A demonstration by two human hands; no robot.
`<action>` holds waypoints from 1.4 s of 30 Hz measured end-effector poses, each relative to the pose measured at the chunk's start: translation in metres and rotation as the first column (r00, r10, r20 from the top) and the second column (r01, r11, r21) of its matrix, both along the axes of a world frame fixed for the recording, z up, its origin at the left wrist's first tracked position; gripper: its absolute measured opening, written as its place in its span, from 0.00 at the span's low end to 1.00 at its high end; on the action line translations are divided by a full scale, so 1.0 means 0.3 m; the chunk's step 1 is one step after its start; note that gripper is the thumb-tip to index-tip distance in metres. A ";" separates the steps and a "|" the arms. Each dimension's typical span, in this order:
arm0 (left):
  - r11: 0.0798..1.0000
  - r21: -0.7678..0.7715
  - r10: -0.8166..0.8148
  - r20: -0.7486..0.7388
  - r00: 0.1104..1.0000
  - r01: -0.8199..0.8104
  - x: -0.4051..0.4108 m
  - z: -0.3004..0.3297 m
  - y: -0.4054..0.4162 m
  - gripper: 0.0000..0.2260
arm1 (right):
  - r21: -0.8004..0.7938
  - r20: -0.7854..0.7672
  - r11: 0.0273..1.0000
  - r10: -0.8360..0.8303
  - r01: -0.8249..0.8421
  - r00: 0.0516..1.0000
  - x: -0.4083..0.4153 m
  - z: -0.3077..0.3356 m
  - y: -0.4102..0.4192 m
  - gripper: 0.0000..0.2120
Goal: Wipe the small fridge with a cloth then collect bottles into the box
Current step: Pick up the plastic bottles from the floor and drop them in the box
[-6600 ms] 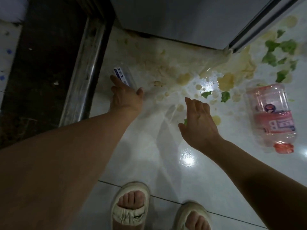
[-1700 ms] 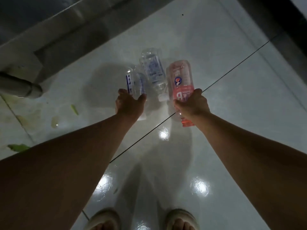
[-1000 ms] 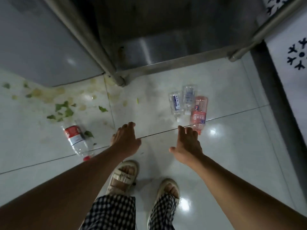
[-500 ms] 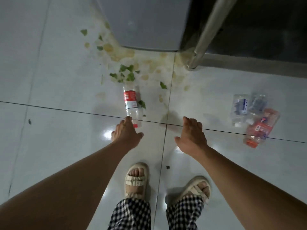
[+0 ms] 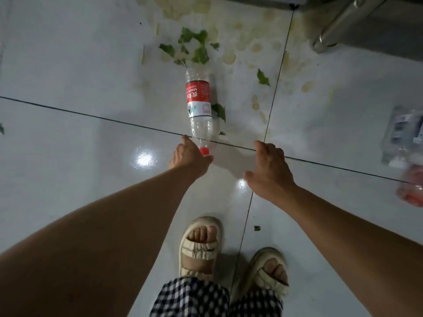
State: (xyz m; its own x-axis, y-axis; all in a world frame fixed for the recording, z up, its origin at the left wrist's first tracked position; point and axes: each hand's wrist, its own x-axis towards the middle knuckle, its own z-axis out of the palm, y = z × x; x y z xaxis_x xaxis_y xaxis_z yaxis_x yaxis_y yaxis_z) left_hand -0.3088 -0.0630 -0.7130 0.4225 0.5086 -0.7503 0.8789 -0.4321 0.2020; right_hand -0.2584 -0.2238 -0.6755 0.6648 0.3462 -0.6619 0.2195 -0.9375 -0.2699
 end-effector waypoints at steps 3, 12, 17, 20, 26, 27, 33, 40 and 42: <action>0.988 0.027 0.152 0.029 0.988 -0.153 0.024 -0.120 -0.025 0.31 | 0.005 0.028 1.000 -0.021 0.020 0.999 0.008 -0.096 -0.028 0.28; 0.944 0.106 0.308 0.067 0.949 -0.313 0.078 -0.251 -0.074 0.24 | 0.037 0.070 0.991 -0.131 0.128 0.989 0.044 -0.211 -0.143 0.26; 0.982 0.053 0.179 0.072 0.981 -0.183 0.097 -0.075 -0.155 0.19 | 0.014 0.037 0.973 -0.232 0.231 0.972 0.040 -0.066 -0.242 0.29; 0.997 -0.025 0.074 0.087 0.993 -0.072 0.137 0.072 -0.232 0.17 | 0.006 0.046 0.951 -0.310 0.311 0.949 0.040 0.060 -0.318 0.32; 0.978 -0.080 -0.182 0.145 0.972 0.195 0.254 0.326 -0.426 0.17 | -0.054 0.095 0.841 -0.533 0.539 0.841 0.059 0.273 -0.495 0.33; 0.969 -0.080 -0.221 0.154 0.963 0.235 0.269 0.362 -0.460 0.17 | -0.060 0.101 0.819 -0.564 0.570 0.820 0.059 0.301 -0.529 0.33; 0.895 -0.102 -0.410 0.192 0.892 0.434 0.333 0.486 -0.654 0.18 | -0.072 0.135 0.708 -0.691 0.703 0.710 0.055 0.395 -0.740 0.33; 0.887 -0.083 -0.439 0.155 0.885 0.454 0.397 0.403 -0.846 0.19 | -0.069 0.152 0.637 -0.754 0.768 0.639 0.166 0.268 -0.965 0.29; 0.905 -0.071 -0.406 0.147 0.902 0.419 0.422 0.343 -0.890 0.18 | -0.055 0.137 0.643 -0.753 0.764 0.643 0.217 0.185 -1.005 0.28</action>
State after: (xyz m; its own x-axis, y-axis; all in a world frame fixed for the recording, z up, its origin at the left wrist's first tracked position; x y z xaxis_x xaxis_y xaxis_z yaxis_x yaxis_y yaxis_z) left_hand -0.1822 -0.3301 -0.6101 0.6724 0.1948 -0.7141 0.5907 -0.7226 0.3591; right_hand -0.1932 -0.5253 -0.6198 0.7233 -0.3713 -0.5823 -0.5626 -0.8057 -0.1851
